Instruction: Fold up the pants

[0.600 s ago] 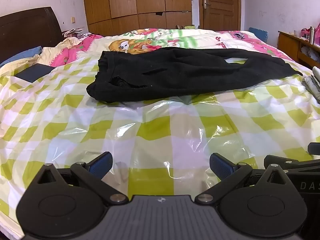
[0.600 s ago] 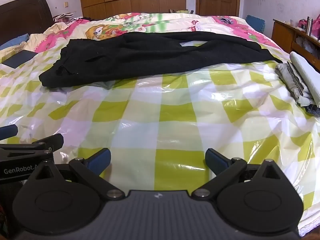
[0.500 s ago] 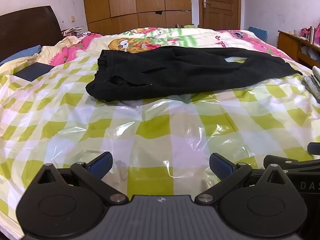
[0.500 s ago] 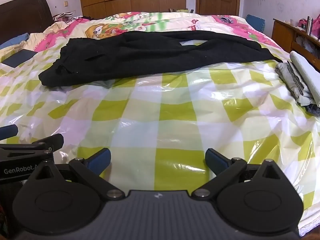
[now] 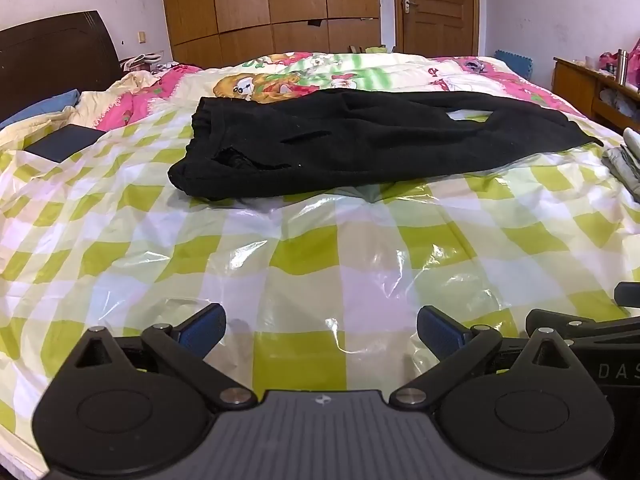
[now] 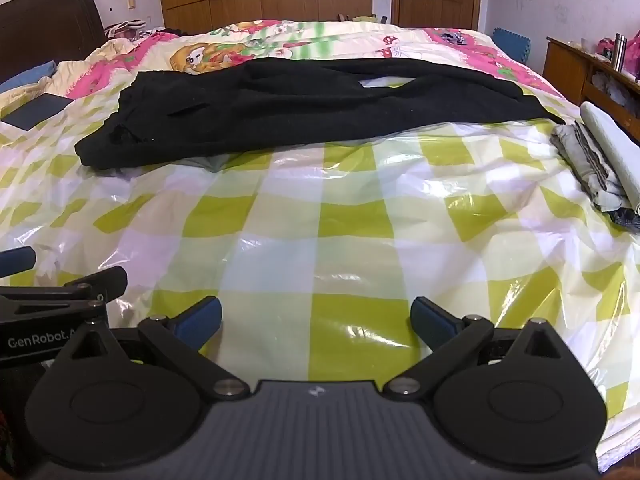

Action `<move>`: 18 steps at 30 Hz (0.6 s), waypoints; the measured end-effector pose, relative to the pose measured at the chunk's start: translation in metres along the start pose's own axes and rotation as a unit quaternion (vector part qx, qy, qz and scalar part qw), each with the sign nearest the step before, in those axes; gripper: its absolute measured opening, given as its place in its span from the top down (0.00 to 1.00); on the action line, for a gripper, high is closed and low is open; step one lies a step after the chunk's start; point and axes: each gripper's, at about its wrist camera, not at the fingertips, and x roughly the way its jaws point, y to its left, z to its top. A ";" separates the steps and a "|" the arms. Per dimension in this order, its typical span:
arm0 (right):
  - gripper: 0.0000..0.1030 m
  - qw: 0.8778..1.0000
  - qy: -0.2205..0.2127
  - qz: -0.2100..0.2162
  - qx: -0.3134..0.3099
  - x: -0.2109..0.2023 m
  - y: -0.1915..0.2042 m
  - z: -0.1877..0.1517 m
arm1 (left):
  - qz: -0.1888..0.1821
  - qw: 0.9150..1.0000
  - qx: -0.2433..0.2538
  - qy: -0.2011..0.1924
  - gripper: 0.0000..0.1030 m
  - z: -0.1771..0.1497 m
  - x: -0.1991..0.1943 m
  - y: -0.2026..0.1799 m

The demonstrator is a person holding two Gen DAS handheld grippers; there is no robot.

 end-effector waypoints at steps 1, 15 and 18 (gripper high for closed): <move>0.03 1.000 0.001 0.000 0.000 0.000 0.000 0.001 | 0.000 1.000 0.000 0.000 0.00 0.000 0.000 0.000; 0.03 1.000 0.006 -0.001 -0.001 0.001 0.001 0.003 | -0.001 1.000 0.000 0.002 0.00 0.001 0.000 0.001; 0.03 1.000 0.007 -0.002 -0.001 0.001 0.001 0.003 | -0.001 1.000 0.001 0.002 0.00 0.001 0.000 0.001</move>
